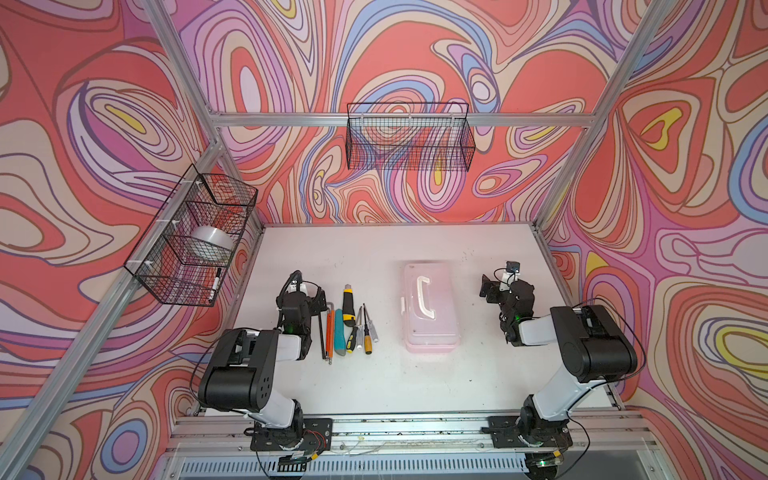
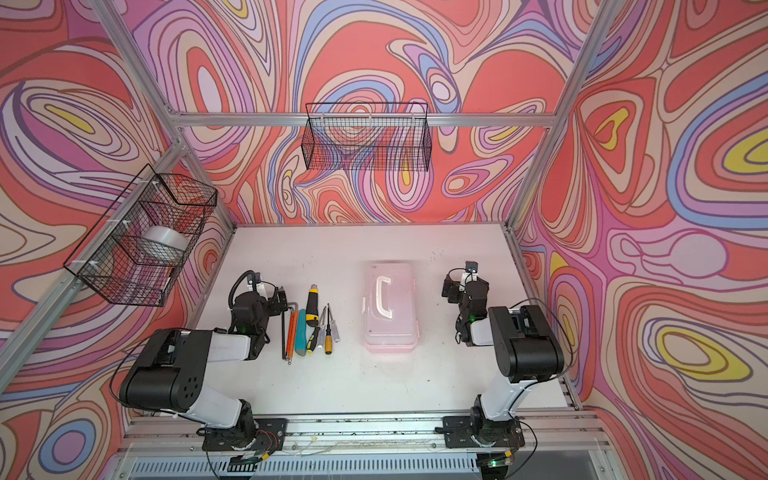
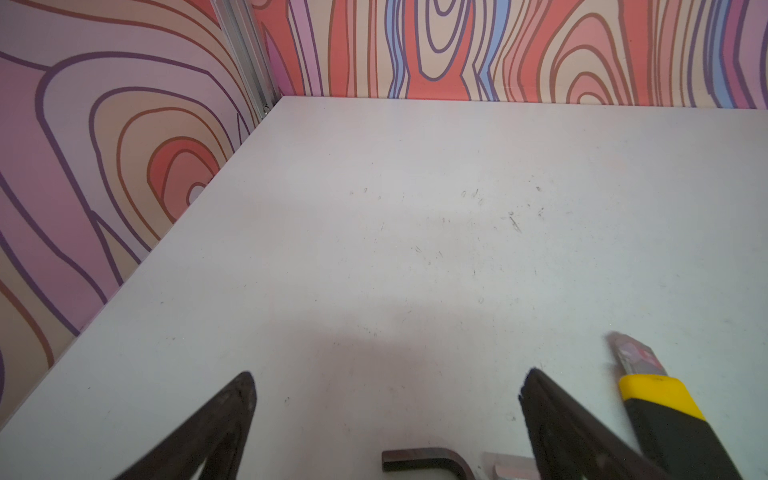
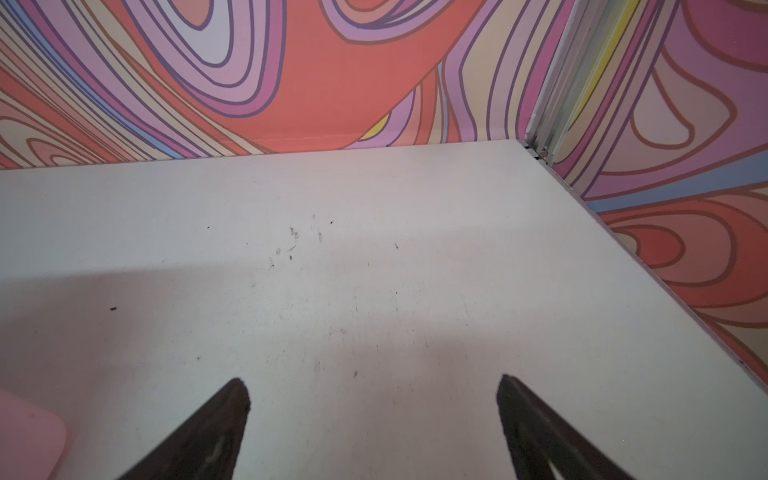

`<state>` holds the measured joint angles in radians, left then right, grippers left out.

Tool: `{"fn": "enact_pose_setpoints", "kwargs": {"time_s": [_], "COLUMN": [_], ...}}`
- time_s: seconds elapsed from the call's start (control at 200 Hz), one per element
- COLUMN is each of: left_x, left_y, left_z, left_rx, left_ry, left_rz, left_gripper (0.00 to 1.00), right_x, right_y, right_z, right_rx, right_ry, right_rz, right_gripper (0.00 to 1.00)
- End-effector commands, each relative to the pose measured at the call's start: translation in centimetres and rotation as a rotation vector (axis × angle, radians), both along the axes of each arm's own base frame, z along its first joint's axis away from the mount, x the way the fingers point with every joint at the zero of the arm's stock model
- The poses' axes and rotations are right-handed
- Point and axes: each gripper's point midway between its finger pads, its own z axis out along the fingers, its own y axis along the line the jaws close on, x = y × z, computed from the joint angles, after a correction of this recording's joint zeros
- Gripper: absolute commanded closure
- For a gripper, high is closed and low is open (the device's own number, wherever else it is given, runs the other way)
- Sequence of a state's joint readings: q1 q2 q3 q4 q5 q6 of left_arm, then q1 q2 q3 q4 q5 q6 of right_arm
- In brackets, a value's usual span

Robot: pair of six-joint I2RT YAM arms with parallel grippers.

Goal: Pack the tool kit

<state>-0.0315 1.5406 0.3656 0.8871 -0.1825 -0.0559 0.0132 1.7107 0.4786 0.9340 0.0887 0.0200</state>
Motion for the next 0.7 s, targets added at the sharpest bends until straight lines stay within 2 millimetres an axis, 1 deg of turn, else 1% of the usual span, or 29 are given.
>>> {"fn": "enact_pose_setpoints", "kwargs": {"time_s": [0.0, 0.541, 0.616, 0.651, 0.671, 0.696], "left_x": [0.2, 0.1, 0.1, 0.1, -0.2, -0.1], "left_y": [0.0, 0.1, 0.2, 0.5, 0.3, 0.0], "left_z": [0.6, 0.4, 0.7, 1.3, 1.1, 1.8], "left_rx": [0.006, 0.007, 0.013, 0.024, 0.023, 0.029], "left_ry": [-0.025, -0.021, -0.028, -0.031, -0.008, -0.024], "left_rz": [-0.007, -0.006, 0.007, 0.034, 0.027, 0.008], "left_gripper": [0.00, 0.00, 0.00, 0.00, 0.00, 0.00], "right_x": [0.0, -0.1, -0.1, 0.0, -0.1, -0.1], "right_y": [-0.2, -0.2, -0.2, -0.2, -0.2, -0.3], "right_z": [0.0, 0.1, 0.1, 0.1, 0.1, 0.1], "right_rx": [0.006, 0.003, 0.003, 0.003, 0.003, 0.003], "right_ry": [-0.006, -0.009, -0.008, -0.009, -0.007, -0.011], "right_rz": [-0.006, -0.007, -0.006, -0.005, -0.007, -0.007], "right_gripper": [0.01, 0.02, 0.02, 0.02, 0.02, 0.02]}}
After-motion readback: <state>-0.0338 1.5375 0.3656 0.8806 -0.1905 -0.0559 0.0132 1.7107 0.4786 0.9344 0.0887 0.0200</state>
